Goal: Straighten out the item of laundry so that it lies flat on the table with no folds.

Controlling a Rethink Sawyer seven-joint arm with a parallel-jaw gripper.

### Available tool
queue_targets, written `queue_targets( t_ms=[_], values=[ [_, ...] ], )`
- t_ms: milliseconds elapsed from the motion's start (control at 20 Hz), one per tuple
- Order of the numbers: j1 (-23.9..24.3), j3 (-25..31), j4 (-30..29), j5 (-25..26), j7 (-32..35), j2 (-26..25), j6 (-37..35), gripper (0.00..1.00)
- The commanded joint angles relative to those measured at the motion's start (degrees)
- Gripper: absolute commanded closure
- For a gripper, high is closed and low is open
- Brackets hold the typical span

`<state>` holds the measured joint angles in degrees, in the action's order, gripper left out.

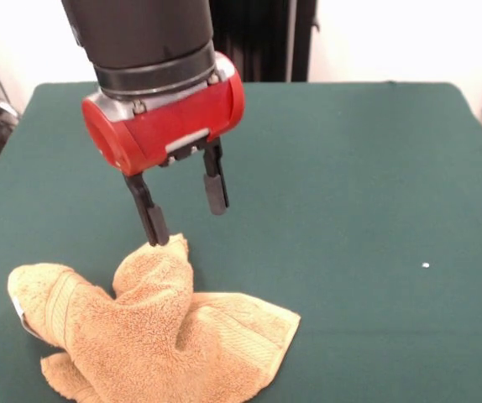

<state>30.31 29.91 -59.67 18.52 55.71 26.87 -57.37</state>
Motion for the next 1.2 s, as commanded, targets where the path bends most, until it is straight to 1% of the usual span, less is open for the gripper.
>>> queue_targets(
  t_ms=[50, 500, 700, 1100, 1200],
  values=[
    [-0.79, 4.7, -9.04, -1.88, -2.22, -5.11, 2.34, 0.0],
    [-0.61, 5.51, -7.63, -1.82, -3.46, -8.22, 3.2, 0.0],
    [-0.66, 6.03, -6.04, -1.83, -4.61, -10.07, 3.02, 0.0],
    [-1.11, 7.19, 0.48, -1.28, -8.71, -13.63, 0.21, 0.0],
    [-1.49, 7.67, 3.46, -1.06, -10.2, -15.13, -1.27, 0.0]
  ],
)
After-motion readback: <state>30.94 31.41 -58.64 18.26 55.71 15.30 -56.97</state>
